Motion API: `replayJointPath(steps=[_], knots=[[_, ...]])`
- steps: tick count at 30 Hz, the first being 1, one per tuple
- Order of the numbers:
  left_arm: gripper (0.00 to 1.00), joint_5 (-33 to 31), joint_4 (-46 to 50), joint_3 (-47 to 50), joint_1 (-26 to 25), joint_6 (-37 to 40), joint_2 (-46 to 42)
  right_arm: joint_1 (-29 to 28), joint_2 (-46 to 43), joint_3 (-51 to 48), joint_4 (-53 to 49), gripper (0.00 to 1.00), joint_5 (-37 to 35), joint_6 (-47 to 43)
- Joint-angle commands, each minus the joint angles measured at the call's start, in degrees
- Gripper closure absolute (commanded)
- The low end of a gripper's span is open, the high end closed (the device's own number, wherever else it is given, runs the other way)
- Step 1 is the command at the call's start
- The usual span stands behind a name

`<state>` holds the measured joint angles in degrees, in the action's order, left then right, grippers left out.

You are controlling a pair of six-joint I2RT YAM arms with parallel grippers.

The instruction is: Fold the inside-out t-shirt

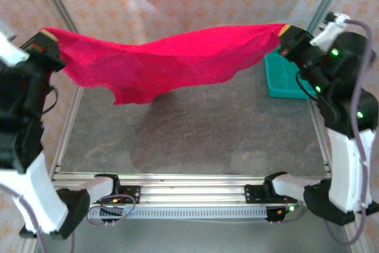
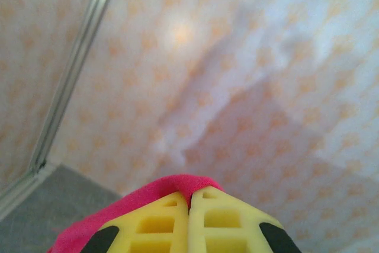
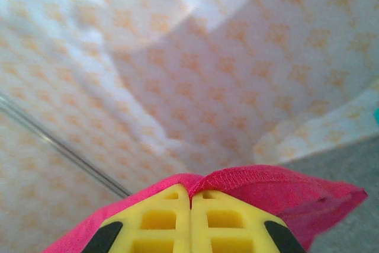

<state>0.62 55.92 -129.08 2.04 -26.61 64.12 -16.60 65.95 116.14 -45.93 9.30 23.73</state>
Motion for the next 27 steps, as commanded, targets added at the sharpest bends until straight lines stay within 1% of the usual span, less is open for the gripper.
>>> replayJointPath(steps=[1, 5, 7, 9, 11, 14, 15, 17, 19, 21, 22, 23, 24, 25, 26, 27], knots=[[1.00, -3.3, -4.7, -1.0, 0.7, 3.4, -3.8, -0.1, -4.7, -1.1, 4.0, 1.00, 4.1, 1.1], [1.00, -2.8, -3.7, -4.8, 0.7, 5.9, -3.7, -0.1, -5.8, -1.2, 1.7, 1.00, 3.8, 1.0], [1.00, -2.5, -3.1, -6.0, 0.7, 6.6, -1.8, -0.1, -5.0, -1.8, 0.9, 1.00, 2.2, 0.7], [1.00, -0.7, -2.8, -5.8, 0.7, 6.5, 1.4, -0.1, -3.6, -3.5, 0.9, 1.00, 0.9, 0.7], [1.00, 2.0, -3.4, -3.7, 0.7, 5.9, 4.9, 0.0, -2.1, -6.7, 2.3, 1.00, 0.1, 1.3], [1.00, 6.0, -7.7, 4.4, 0.6, 4.7, 11.1, 0.0, 0.5, -14.9, 6.2, 1.00, -2.4, 2.4], [1.00, 6.9, -9.8, 7.6, 0.4, 4.5, 14.0, -0.1, 1.5, -18.3, 8.1, 1.00, -3.7, 2.6], [1.00, 6.5, -12.6, 11.4, -0.4, 4.5, 20.3, 0.2, 4.8, -25.0, 11.9, 1.00, -6.1, 3.9], [1.00, 5.9, -13.4, 11.3, -1.8, 4.7, 29.0, 0.7, 8.4, -31.3, 16.9, 1.00, -7.8, 4.7], [1.00, 4.9, -11.3, 6.3, -3.0, 4.6, 38.4, 1.3, 12.9, -36.3, 22.7, 1.00, -9.4, 4.9], [1.00, 4.7, -9.7, 2.2, -3.8, 4.6, 44.3, 1.5, 15.0, -37.5, 24.2, 1.00, -10.7, 4.9], [1.00, 4.3, -7.1, -2.8, -4.5, 4.2, 50.8, 2.0, 18.6, -38.0, 25.4, 0.97, -11.6, 5.1], [0.87, 4.3, -4.9, -7.5, -5.1, 4.1, 56.0, 2.4, 21.4, -37.6, 25.4, 0.85, -11.9, 5.2], [0.53, 3.9, -1.6, -13.7, -5.6, 3.7, 61.9, 3.0, 24.6, -36.1, 24.0, 0.61, -12.0, 5.9], [0.27, 3.1, 2.4, -20.0, -6.0, 3.5, 67.3, 3.4, 27.7, -34.3, 22.0, 0.43, -11.6, 6.3], [0.09, 1.7, 5.7, -25.5, -6.3, 3.1, 71.6, 3.4, 29.9, -32.6, 19.9, 0.36, -12.0, 6.9]])
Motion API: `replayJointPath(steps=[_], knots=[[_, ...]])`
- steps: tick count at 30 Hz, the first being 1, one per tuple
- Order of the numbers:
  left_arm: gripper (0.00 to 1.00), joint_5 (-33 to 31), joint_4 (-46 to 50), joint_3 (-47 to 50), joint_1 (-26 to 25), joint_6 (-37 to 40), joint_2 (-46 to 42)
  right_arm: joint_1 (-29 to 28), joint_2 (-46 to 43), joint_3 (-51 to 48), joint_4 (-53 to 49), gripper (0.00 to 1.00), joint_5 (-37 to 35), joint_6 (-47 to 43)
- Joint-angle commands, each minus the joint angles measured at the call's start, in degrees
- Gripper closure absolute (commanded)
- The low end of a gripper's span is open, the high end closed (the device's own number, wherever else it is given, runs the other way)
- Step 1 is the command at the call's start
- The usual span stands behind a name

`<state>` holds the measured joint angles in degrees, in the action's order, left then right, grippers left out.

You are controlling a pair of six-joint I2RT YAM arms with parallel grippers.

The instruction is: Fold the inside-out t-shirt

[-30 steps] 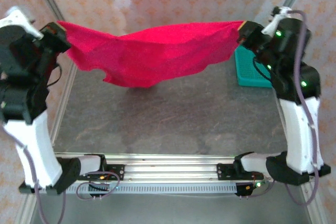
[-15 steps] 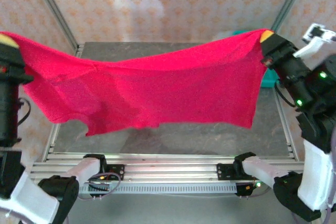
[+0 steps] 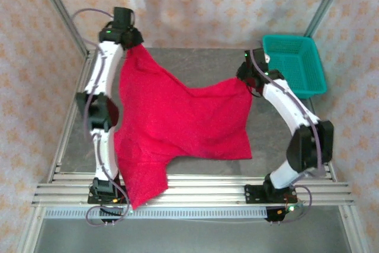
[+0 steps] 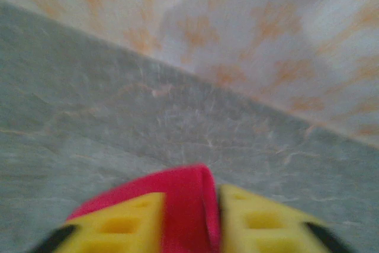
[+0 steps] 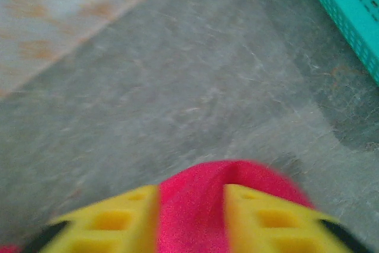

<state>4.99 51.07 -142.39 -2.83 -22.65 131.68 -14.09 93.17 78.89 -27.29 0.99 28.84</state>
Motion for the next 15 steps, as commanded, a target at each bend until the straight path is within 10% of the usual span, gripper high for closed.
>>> replayJointPath(steps=[1, 6, 15], knots=[[0.00, -3.9, 14.1, -17.6, -1.5, -1.5, 8.0, 0.8, 5.0, 6.0, -0.2, 0.31, -2.9, 2.1], [0.00, -9.5, 18.6, -11.2, -1.4, -4.3, 5.2, 0.2, 7.0, 5.2, -1.5, 0.27, 0.2, 2.1], [0.00, -2.1, -5.3, 50.4, -4.0, -9.6, -33.1, -3.0, 8.6, -2.5, 4.2, 0.36, 11.5, -2.9]])
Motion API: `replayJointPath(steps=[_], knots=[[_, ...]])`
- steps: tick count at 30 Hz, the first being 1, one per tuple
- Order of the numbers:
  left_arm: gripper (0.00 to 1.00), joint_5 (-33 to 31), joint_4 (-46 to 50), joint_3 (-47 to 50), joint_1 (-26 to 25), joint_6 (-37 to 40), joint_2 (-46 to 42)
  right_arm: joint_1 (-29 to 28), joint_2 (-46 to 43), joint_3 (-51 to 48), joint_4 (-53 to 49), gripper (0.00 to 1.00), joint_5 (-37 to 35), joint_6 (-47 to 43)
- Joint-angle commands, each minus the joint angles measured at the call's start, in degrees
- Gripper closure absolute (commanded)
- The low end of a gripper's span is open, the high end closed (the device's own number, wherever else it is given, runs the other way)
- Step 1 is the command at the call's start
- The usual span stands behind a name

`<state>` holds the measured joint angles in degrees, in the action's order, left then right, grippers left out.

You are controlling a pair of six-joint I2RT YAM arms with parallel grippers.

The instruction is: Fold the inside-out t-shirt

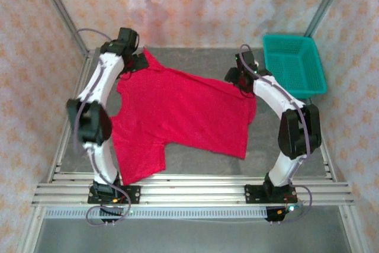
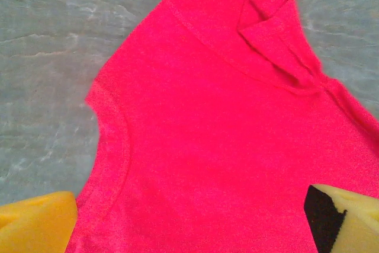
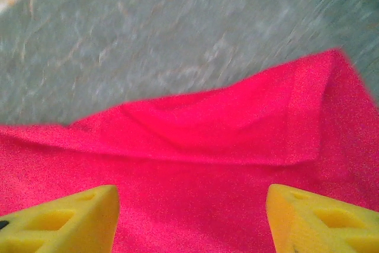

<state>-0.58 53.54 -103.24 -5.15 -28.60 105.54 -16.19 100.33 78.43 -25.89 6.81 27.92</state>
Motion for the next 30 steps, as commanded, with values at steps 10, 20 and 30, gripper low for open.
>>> replayJointPath(steps=[10, 20, 30], knots=[[0.00, 5.3, -18.8, 39.1, -2.9, -9.7, -11.4, -1.0, 16.6, 0.8, -0.4, 0.49, 10.8, -3.1], [0.00, 0.4, -5.6, 5.4, -2.5, -5.9, 24.4, -5.4, 7.0, -21.6, 2.5, 0.49, 8.5, 2.4], [0.02, 9.7, 14.7, -49.1, -6.7, -0.6, 49.9, -27.6, -14.5, -30.6, 6.3, 0.47, 3.3, 17.8]])
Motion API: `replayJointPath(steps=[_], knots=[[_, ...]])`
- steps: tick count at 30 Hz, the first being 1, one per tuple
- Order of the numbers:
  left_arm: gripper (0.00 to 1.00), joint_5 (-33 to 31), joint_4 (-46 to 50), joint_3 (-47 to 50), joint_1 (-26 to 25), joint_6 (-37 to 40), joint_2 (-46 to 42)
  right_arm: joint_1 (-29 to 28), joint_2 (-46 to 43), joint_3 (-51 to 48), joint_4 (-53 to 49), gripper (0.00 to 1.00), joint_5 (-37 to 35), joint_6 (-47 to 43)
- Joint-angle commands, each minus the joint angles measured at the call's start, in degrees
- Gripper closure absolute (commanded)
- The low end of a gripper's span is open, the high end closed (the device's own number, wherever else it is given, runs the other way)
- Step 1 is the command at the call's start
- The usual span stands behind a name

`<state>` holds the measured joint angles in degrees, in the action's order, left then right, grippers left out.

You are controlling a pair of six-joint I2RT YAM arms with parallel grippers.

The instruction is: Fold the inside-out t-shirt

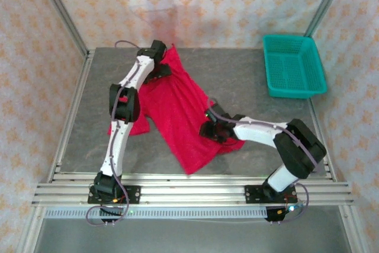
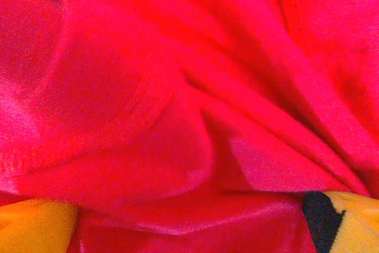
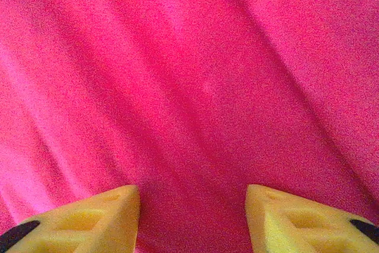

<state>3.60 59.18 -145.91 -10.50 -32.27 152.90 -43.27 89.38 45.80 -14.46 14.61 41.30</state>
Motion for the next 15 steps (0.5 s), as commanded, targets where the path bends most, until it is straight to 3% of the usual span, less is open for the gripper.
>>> replayJointPath(steps=[1, 3, 6, 10, 15], knots=[[0.02, 7.1, 9.3, -6.9, -1.4, 4.0, 1.7, -0.1, -4.8, 3.6, -7.1, 0.46, -6.7, 3.2], [0.01, 7.1, 10.3, -4.6, -1.3, 5.8, -2.1, 1.3, -5.9, 6.0, -8.5, 0.40, -10.0, -0.5], [0.01, 3.6, 9.2, 6.5, -0.8, 7.2, -12.9, 6.3, -1.6, 10.7, -8.3, 0.39, -8.1, -5.7], [0.01, 3.1, -0.9, 30.2, 0.6, 5.8, -31.1, 8.8, 10.8, 23.5, -12.5, 0.47, -7.3, -13.3], [0.02, 6.3, -12.6, 54.5, 1.6, 2.0, -47.3, 8.9, 27.4, 43.4, -23.4, 0.54, -14.3, -23.6]])
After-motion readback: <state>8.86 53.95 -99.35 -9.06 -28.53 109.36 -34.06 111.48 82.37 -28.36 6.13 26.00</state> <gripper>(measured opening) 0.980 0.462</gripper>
